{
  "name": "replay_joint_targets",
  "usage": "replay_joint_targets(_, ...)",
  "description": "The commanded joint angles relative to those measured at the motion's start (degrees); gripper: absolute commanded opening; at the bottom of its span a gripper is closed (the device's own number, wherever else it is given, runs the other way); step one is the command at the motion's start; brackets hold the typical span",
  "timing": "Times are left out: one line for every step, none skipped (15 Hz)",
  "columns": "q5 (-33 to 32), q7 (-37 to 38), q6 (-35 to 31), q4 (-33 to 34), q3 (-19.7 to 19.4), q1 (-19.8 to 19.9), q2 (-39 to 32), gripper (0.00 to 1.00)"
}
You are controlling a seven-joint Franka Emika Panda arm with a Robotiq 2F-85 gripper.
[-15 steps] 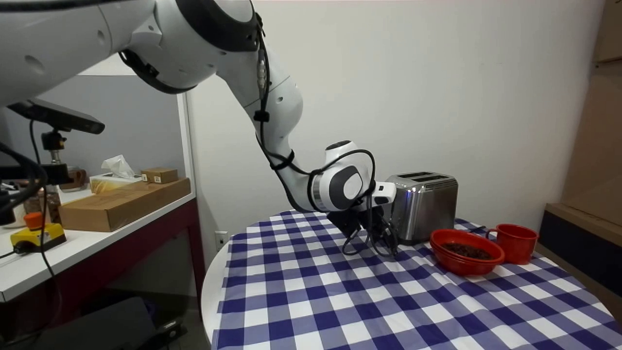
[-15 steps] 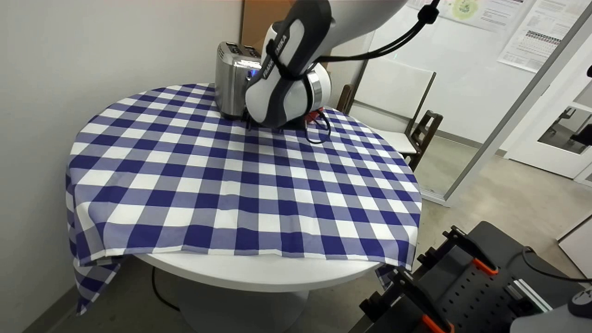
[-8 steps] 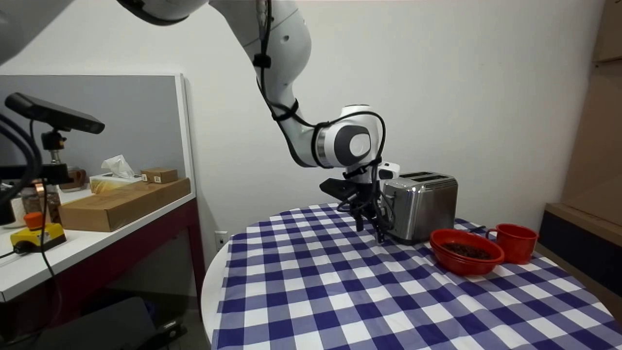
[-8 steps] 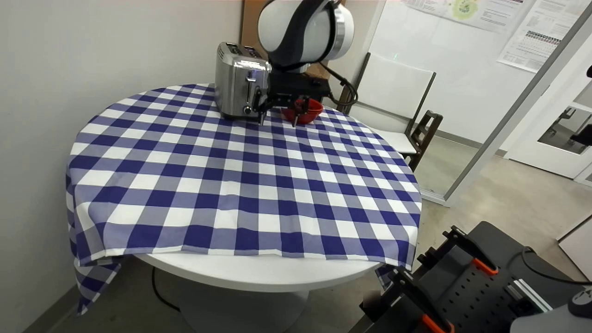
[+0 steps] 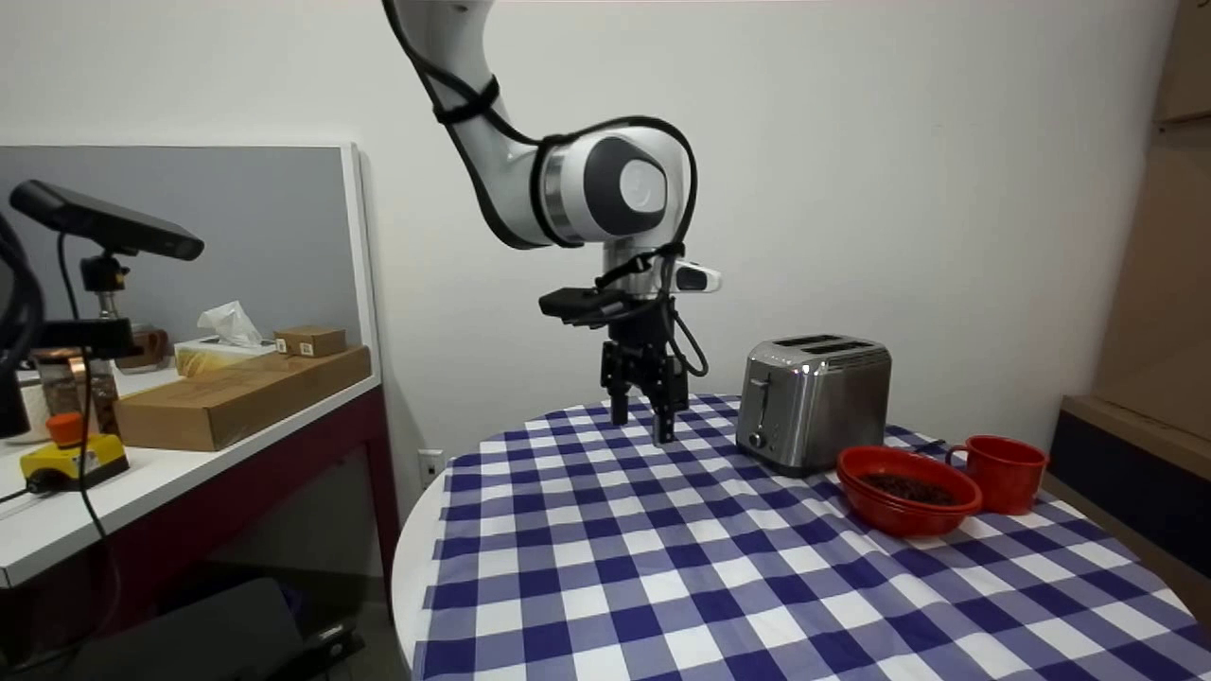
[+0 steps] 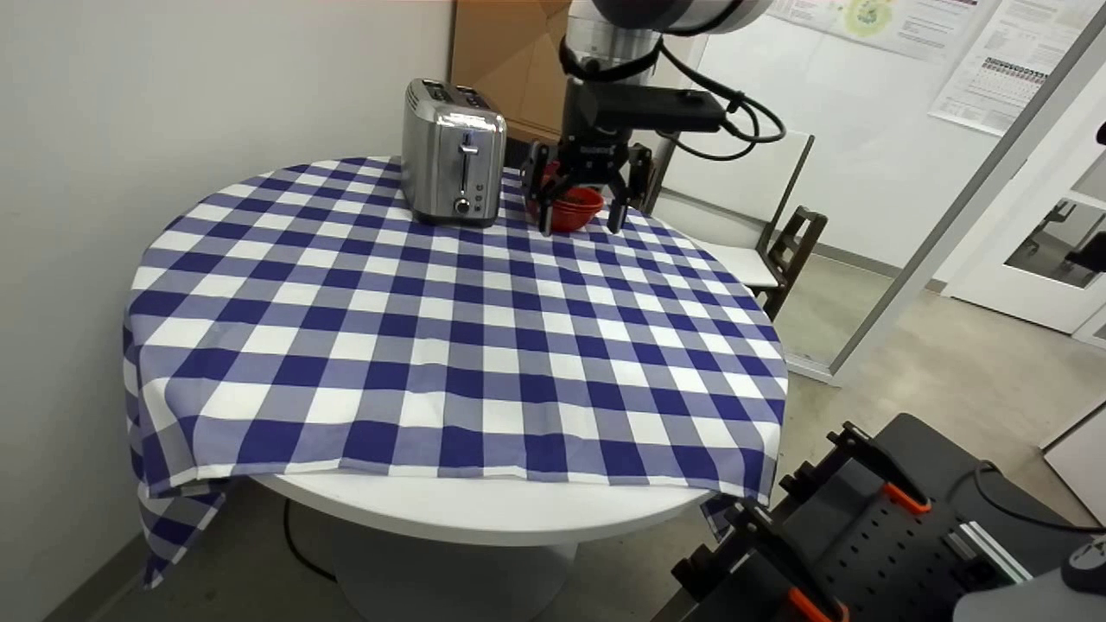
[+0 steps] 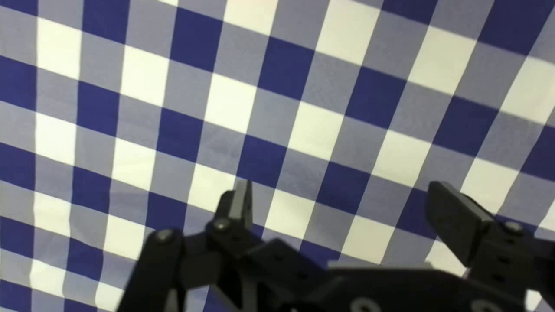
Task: Release the lever on the toaster upwards
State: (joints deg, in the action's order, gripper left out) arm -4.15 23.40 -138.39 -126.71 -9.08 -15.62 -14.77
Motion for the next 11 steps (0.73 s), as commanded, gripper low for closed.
replay_joint_targets(-4.59,-1.42,-2.66,-14.12,3.41,3.48,14.42,1.00)
replay_joint_targets(-4.59,-2.48,-2.58,-16.79,4.33,4.66,17.61,1.00)
replay_joint_targets(-3.59,-3.77,-2.80,-19.43,5.26,5.91,20.89,1.00)
replay_joint_targets(-1.81,-6.19,-2.22,-21.83,5.90,7.20,24.17,1.00)
replay_joint_targets(0.65,-8.29,-1.24,-23.99,6.26,8.26,27.42,1.00)
replay_joint_targets(-1.62,-4.28,-0.95,-17.54,7.84,8.62,19.21,1.00)
replay_joint_targets(-0.60,-5.94,-0.92,-19.82,8.13,9.54,22.17,1.00)
replay_joint_targets(-0.06,-6.93,-0.92,-21.55,8.19,10.10,24.45,1.00)
replay_joint_targets(0.20,-7.41,-0.93,-22.60,8.21,10.38,25.88,1.00)
replay_joint_targets(0.30,-7.50,-0.94,-23.17,8.28,10.45,26.61,1.00)
replay_joint_targets(0.34,-7.51,-0.94,-23.38,8.36,10.45,26.82,1.00)
